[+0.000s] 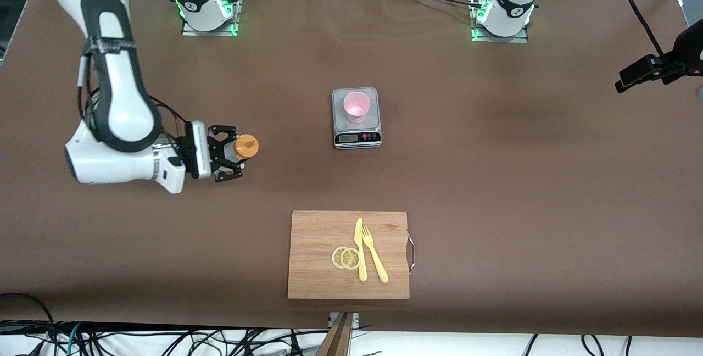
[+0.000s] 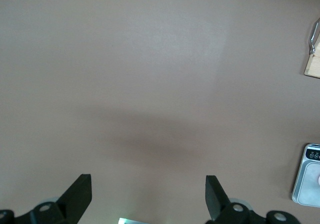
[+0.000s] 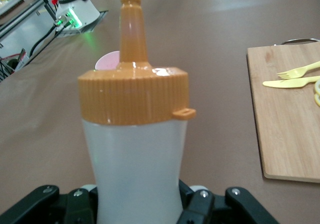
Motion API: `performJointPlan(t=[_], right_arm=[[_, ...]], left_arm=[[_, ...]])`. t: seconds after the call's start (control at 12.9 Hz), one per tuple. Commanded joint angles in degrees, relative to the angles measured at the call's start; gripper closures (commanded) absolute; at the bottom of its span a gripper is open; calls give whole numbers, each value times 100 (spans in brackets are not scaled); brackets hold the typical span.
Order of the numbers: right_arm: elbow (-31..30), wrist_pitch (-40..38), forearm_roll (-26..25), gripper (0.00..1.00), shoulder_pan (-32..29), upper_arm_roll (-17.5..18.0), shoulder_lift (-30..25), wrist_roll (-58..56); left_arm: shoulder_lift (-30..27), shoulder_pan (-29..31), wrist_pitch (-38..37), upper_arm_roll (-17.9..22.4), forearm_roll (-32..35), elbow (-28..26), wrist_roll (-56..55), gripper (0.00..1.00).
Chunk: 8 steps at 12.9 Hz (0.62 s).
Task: Add sauce to pink cup with both arms
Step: 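Lift and carry the bottle with the right gripper over the cup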
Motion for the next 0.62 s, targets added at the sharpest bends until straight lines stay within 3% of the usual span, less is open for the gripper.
performJointPlan(t=[0.0, 0.31, 0.54], right_arm=[[-477, 449, -627, 100, 546, -37, -652, 788], [-565, 740, -1436, 100, 1118, -3, -855, 1651], [-574, 792, -1737, 100, 1452, 7, -943, 2328]], left_arm=[[43, 36, -101, -12, -39, 124, 140, 0], [43, 36, -101, 6, -39, 124, 149, 0], [43, 45, -101, 15, -39, 132, 149, 0]])
